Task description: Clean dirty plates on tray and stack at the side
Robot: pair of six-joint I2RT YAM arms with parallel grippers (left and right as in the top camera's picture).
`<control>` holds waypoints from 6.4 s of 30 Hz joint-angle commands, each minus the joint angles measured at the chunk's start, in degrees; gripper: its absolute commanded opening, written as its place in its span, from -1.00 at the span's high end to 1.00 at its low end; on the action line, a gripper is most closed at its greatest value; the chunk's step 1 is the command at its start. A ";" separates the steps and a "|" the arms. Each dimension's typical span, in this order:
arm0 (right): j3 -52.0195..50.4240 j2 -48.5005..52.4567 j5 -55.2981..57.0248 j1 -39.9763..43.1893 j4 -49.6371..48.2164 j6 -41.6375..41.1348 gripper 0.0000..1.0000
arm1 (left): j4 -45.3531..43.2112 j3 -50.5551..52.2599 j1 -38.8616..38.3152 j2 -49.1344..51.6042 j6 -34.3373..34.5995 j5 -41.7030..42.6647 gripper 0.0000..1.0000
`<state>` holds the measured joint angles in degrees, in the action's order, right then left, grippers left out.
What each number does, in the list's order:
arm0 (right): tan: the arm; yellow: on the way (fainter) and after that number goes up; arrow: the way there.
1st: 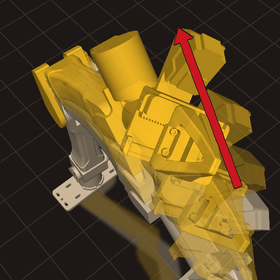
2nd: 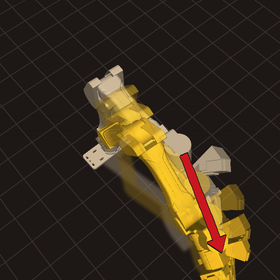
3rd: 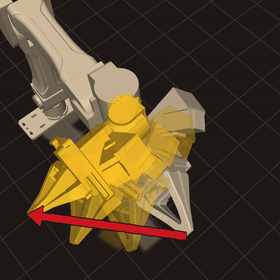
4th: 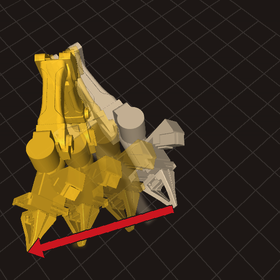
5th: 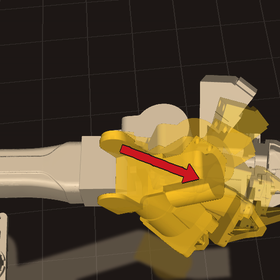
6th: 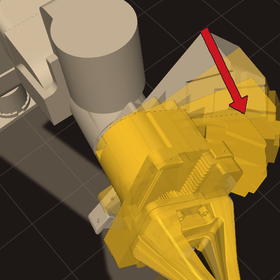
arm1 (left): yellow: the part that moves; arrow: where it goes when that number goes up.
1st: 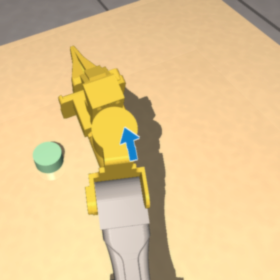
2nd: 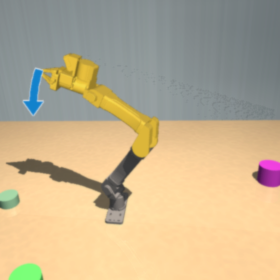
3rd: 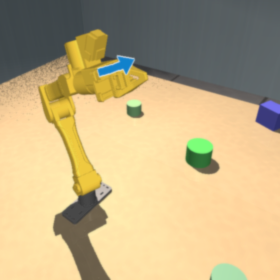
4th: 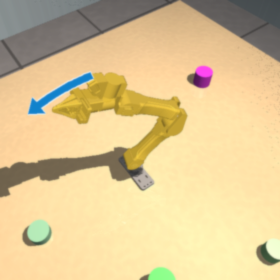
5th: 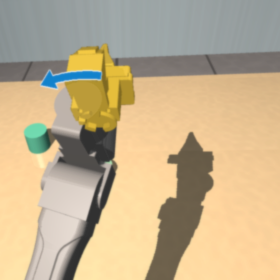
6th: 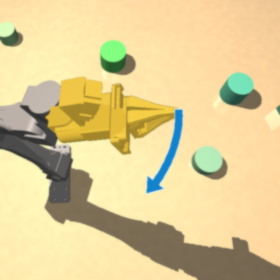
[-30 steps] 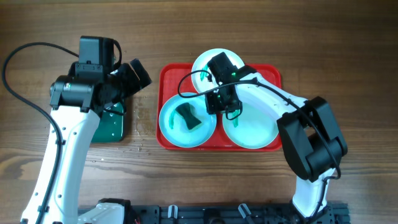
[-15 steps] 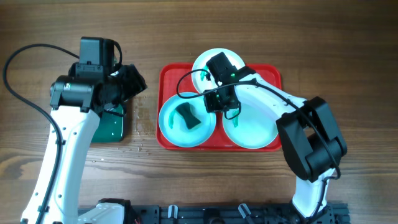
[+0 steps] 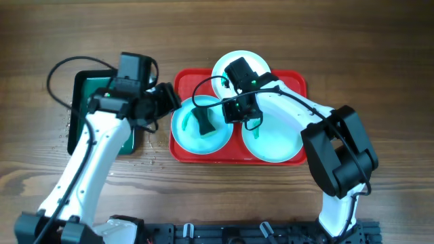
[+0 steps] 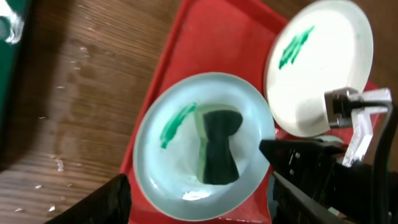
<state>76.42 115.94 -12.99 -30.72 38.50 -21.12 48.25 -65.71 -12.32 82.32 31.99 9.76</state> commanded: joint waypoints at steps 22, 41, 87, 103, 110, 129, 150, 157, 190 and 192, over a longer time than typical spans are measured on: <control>-0.44 0.92 -5.55 -0.17 -0.39 -0.04 0.90 | -5.99 1.01 -4.68 17.79 -0.31 9.25 0.18; -0.44 0.92 -5.53 -0.17 -0.31 -0.02 0.90 | -11.37 1.01 -6.23 23.45 -0.28 10.58 0.45; -0.44 0.92 -5.51 -0.17 0.04 0.11 0.90 | -19.65 0.96 -10.29 26.23 -0.09 -4.22 0.92; -0.44 0.92 -4.85 -0.17 1.25 0.09 0.91 | -2.36 0.68 -10.29 26.21 -0.31 -30.47 0.92; -0.44 0.92 -4.87 -0.17 1.14 0.07 0.91 | 1.31 -2.86 -10.29 24.61 -0.28 -30.40 0.92; -0.44 0.92 -4.90 -0.17 0.85 -0.07 0.91 | -7.76 5.03 -10.34 22.47 -0.07 -12.02 0.92; 2.51 -10.32 -1.44 -0.17 1.25 1.64 0.91 | -0.11 1.14 2.29 -12.20 1.95 -22.84 0.92; 2.54 -18.84 22.08 -3.13 2.32 3.34 0.91 | 3.30 1.14 16.57 -16.81 4.74 -17.70 0.92; 3.41 -20.90 77.09 -30.49 -19.45 56.87 0.91 | 3.72 1.14 17.27 -14.86 4.68 -17.70 0.92; 3.39 -20.90 77.07 -30.49 -19.43 56.61 0.91 | 3.74 1.16 17.27 -14.86 4.68 -17.70 0.92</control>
<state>78.43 96.42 62.02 -60.99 19.42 35.24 51.94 -63.94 4.62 67.20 35.92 -8.45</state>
